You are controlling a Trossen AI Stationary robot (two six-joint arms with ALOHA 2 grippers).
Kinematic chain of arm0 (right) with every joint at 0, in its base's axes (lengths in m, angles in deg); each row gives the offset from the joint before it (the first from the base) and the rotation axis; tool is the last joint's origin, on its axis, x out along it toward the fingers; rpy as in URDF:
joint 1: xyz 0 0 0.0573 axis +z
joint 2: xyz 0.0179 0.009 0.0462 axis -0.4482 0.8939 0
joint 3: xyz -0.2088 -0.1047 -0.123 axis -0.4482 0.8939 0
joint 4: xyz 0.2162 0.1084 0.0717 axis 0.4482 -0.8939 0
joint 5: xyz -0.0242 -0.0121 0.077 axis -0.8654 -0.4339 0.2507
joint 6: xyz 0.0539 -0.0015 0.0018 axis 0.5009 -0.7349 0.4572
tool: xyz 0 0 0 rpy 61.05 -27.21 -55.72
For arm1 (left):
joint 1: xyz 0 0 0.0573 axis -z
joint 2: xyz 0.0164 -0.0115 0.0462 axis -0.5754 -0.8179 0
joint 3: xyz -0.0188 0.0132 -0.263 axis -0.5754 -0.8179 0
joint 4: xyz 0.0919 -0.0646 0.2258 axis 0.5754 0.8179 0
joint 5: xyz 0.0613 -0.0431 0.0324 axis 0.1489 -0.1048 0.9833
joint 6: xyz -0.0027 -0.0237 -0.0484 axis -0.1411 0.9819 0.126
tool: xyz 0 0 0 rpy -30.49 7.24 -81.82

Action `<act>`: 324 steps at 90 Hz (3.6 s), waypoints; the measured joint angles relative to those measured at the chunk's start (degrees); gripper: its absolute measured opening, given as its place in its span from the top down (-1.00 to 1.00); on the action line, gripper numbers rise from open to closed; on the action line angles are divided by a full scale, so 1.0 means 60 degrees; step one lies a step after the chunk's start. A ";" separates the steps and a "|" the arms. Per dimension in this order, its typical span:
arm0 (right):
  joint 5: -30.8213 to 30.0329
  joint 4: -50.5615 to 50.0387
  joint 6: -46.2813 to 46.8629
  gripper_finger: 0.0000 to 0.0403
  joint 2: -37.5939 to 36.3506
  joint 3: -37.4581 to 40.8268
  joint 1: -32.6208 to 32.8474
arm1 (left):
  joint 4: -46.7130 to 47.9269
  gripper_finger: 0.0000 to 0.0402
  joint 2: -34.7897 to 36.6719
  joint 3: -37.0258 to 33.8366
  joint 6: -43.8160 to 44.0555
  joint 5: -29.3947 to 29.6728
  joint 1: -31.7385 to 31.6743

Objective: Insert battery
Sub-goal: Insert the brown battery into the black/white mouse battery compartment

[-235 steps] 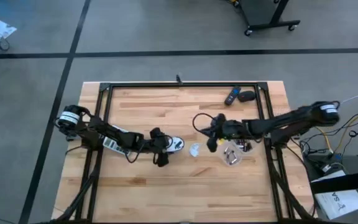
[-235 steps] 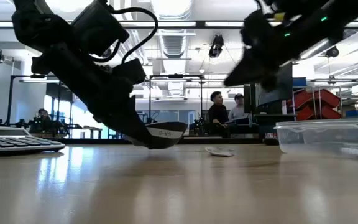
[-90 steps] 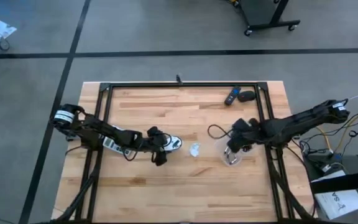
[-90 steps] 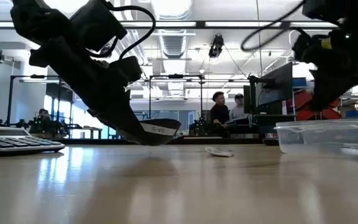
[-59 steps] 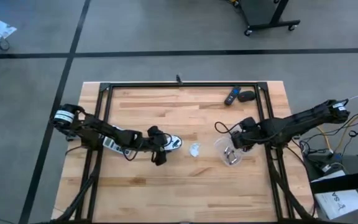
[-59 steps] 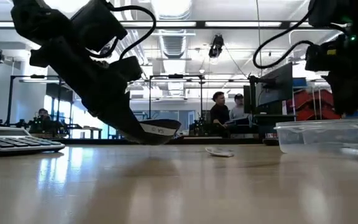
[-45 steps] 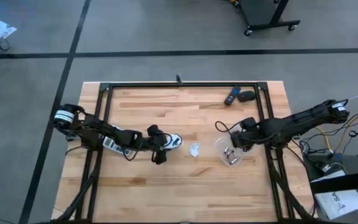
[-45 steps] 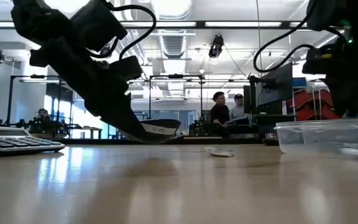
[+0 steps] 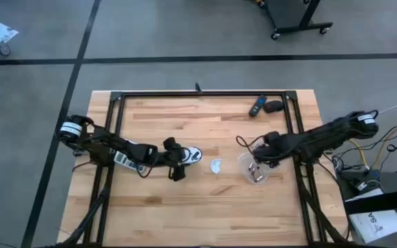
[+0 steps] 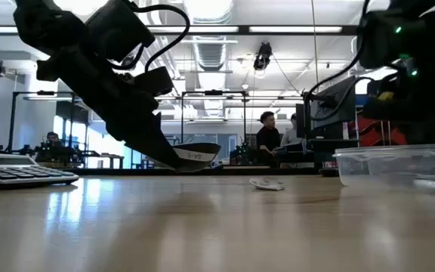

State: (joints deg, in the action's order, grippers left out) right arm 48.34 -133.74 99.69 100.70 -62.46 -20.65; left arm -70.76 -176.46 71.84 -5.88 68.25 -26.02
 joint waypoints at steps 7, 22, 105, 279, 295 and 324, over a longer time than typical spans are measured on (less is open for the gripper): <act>0.0013 0.0129 -0.0356 0.43 0.0221 0.0000 -0.0359 | 0.0000 -0.34 0.0000 0.0000 0.0000 -0.0002 0.0000; 0.0240 0.0588 -0.1050 0.46 0.0635 0.0002 -0.1026 | 0.0000 -0.30 0.0000 0.0000 0.0000 0.0001 0.0000; -0.0683 0.1327 -0.2693 0.85 -0.0326 -0.0429 -0.1145 | -0.1226 -0.29 -0.0076 -0.0197 0.0548 0.0177 0.0076; -0.1101 1.1247 -1.0055 0.85 0.0852 -0.1434 -0.0849 | -0.3263 -0.31 -0.0014 -0.0186 -0.0624 0.3192 -0.0098; -0.1178 0.6682 -0.8172 0.85 -0.0350 -0.1370 -0.0847 | -0.2524 -0.31 0.0000 -0.0197 -0.0407 0.3246 -0.0102; -0.0575 0.0817 -0.3984 0.85 -0.1834 -0.0811 -0.0799 | -0.2697 -0.30 -0.0173 -0.0197 -0.0350 0.3234 -0.0482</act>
State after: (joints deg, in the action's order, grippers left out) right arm 44.89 -128.84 75.79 89.70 -67.33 -25.44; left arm -86.94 -177.50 70.66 -7.98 87.65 -28.92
